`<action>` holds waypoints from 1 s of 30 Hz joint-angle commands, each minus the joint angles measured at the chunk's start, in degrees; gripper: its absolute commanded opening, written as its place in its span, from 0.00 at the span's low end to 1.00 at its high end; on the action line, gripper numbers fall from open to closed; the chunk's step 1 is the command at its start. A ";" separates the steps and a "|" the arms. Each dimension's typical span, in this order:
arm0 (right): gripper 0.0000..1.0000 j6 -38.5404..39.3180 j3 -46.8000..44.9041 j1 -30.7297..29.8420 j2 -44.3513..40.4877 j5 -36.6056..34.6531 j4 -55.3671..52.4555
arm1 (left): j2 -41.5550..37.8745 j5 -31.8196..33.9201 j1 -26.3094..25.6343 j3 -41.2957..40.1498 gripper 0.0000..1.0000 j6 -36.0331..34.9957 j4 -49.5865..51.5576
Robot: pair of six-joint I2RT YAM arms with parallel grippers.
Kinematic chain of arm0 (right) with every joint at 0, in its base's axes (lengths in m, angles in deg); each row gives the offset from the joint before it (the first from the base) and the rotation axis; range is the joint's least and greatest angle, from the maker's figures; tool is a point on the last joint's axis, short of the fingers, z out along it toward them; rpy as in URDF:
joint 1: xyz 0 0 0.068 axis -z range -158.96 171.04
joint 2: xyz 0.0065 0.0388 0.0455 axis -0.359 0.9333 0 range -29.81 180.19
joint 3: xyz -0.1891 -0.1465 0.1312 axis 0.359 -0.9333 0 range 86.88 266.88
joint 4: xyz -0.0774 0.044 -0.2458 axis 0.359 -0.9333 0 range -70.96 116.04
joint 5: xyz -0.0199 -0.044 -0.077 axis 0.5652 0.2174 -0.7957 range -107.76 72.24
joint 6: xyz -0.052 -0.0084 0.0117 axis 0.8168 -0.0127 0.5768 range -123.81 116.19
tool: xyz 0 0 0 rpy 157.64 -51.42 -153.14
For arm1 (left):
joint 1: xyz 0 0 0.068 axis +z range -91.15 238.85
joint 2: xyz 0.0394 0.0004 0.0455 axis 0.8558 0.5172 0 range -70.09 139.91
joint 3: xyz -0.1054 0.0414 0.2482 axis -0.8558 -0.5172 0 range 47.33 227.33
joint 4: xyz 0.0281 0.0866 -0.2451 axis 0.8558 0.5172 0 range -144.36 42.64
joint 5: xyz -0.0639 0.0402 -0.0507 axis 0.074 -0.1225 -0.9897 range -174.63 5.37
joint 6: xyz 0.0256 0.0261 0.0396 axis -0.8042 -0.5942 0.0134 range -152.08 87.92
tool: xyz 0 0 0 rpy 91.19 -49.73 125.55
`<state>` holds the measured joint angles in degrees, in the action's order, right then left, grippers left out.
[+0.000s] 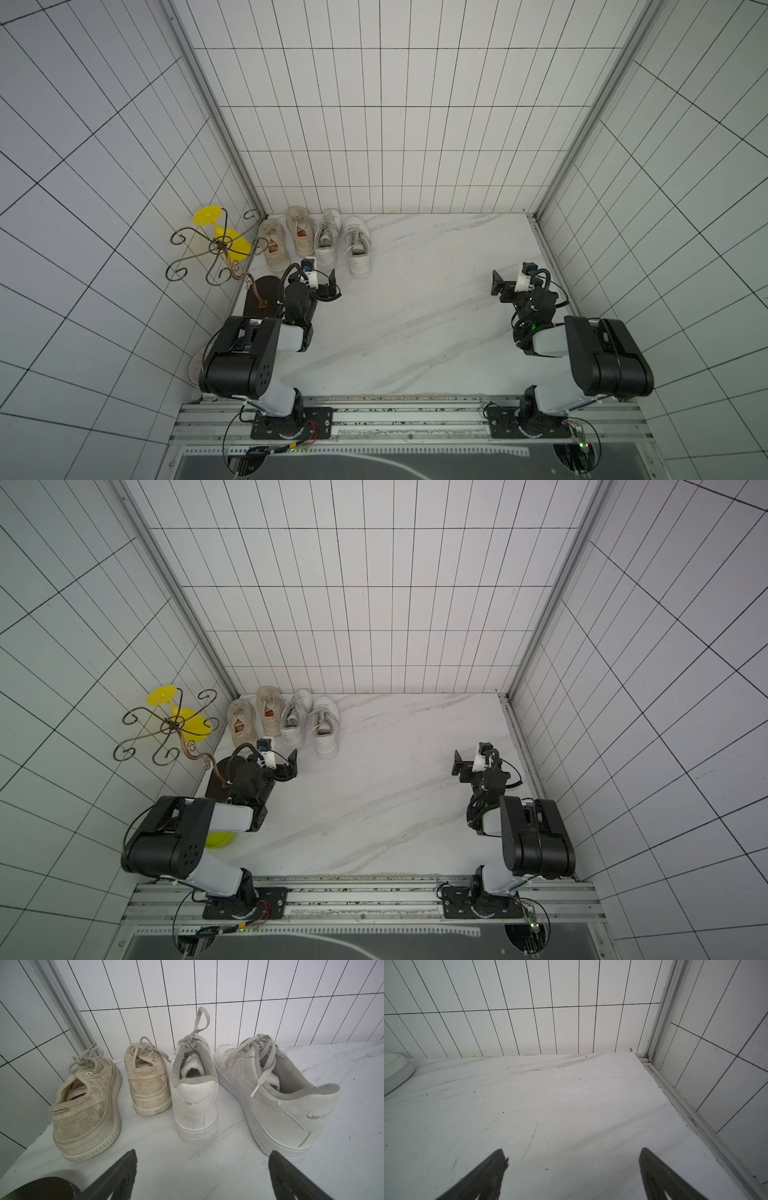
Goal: Remove the insole from the shoe
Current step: Move the shoe to the center of the board.
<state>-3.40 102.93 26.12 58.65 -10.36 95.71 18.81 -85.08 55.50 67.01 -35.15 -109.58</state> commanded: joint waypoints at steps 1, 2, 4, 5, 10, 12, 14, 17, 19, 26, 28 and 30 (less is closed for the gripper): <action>1.00 1.00 -1.11 -0.60 0.30 -0.46 1.82 | 0.31 0.53 0.20 0.89 0.97 0.32 -0.09; 1.00 1.00 -1.18 -0.60 0.30 -0.46 1.79 | 0.31 0.46 0.18 0.89 0.97 0.29 -0.07; 0.99 1.00 -1.11 -0.60 0.30 -0.46 1.83 | 0.39 0.56 0.19 0.88 0.98 0.35 -0.12; 1.00 1.00 -1.16 -0.58 0.30 -0.46 1.79 | 0.30 0.49 0.19 0.81 0.97 0.27 -0.15; 1.00 3.64 -2.22 -1.30 -2.17 2.94 2.15 | -2.99 0.61 -0.71 -1.40 0.98 -1.23 -2.43; 0.99 4.65 -1.55 -2.61 -6.58 1.57 -3.26 | -6.16 2.02 -1.40 -1.98 0.98 -1.15 -1.07; 1.00 4.96 -0.79 -3.29 -11.97 0.51 -8.23 | -10.86 5.03 -2.80 -1.43 0.98 -1.23 4.56; 1.00 1.40 -0.31 -3.54 -19.90 -0.59 -12.85 | -18.06 10.86 -5.35 1.57 0.98 0.71 14.86; 1.00 -2.82 0.23 -3.81 -23.74 -0.90 -13.71 | -21.96 13.01 -6.29 4.54 0.98 3.88 21.25; 0.99 -28.61 7.94 -3.46 -33.04 -9.04 -31.96 | -26.56 17.95 -6.30 20.82 0.98 23.62 49.21; 0.99 -34.56 10.29 -3.04 -33.94 -8.28 -40.02 | -25.92 17.19 -6.20 24.12 0.98 27.70 54.31; 0.99 -39.10 10.60 -2.16 -34.41 -5.69 -43.42 | -25.21 15.72 -5.80 24.75 0.98 33.85 55.81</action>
<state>-29.76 107.04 23.26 25.30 -16.05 63.60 -7.29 -69.74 49.27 90.55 -13.20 -65.89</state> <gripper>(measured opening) 0.995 0.979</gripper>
